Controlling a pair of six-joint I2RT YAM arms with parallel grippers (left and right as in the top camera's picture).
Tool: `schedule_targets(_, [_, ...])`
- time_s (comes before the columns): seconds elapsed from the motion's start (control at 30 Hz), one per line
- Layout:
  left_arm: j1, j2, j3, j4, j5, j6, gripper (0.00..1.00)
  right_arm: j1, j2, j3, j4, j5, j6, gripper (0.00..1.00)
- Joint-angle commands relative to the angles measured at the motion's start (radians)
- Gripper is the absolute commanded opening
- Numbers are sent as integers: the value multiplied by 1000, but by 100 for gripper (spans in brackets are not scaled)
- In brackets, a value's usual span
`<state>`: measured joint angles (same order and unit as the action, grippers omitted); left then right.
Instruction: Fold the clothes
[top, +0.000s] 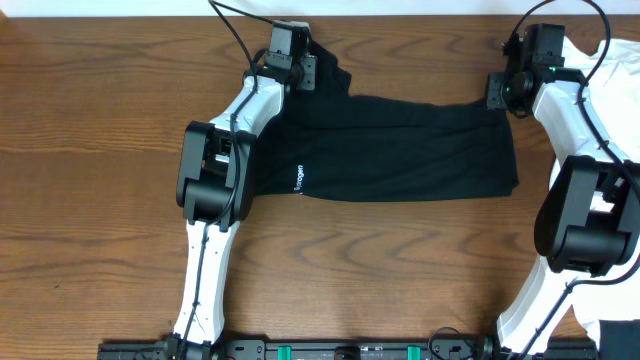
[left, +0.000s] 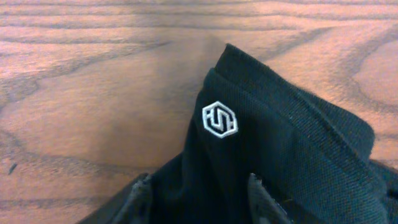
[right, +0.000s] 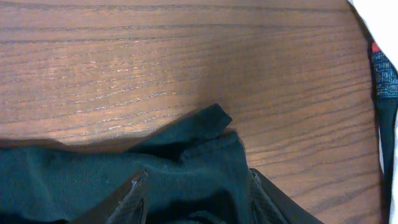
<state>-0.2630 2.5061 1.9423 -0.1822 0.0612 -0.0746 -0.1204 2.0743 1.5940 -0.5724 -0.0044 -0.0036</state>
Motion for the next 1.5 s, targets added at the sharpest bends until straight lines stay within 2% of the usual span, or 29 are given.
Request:
schedule_targets(0.0, [5, 40, 1, -65, -64, 21, 42, -3, 21, -10, 0, -3, 7, 49])
schedule_targets(0.1, [5, 40, 1, -126, -107, 31, 41, -3, 21, -11, 0, -3, 6, 49])
schedule_targets(0.37, [3, -8, 1, -218, -106, 40, 43, -5, 21, -13, 1, -2, 6, 53])
schedule_targets(0.43, [3, -33, 1, -220, -103, 40, 54, -6, 24, -14, 8, 2, 5, 54])
schedule_targets(0.47, [3, -45, 1, -218, -103, 40, 58, -6, 27, -16, 14, 2, 2, 55])
schedule_targets(0.63, [3, -90, 1, -171, -95, 40, 60, -7, 74, -20, 51, 5, -3, 55])
schedule_targets(0.7, [3, -90, 1, -146, -95, 40, 63, -7, 100, -20, 67, 4, -14, 56])
schedule_targets(0.87, [3, -88, 1, -95, -83, 29, 63, -6, 166, -20, 115, 0, -39, 55])
schedule_targets(1.03, [3, -88, 1, -40, 6, 28, 64, -6, 200, -20, 126, 0, -39, 54])
schedule_targets(1.47, [5, -45, 1, 9, 9, 3, 63, -5, 211, -20, 108, 0, -38, 52])
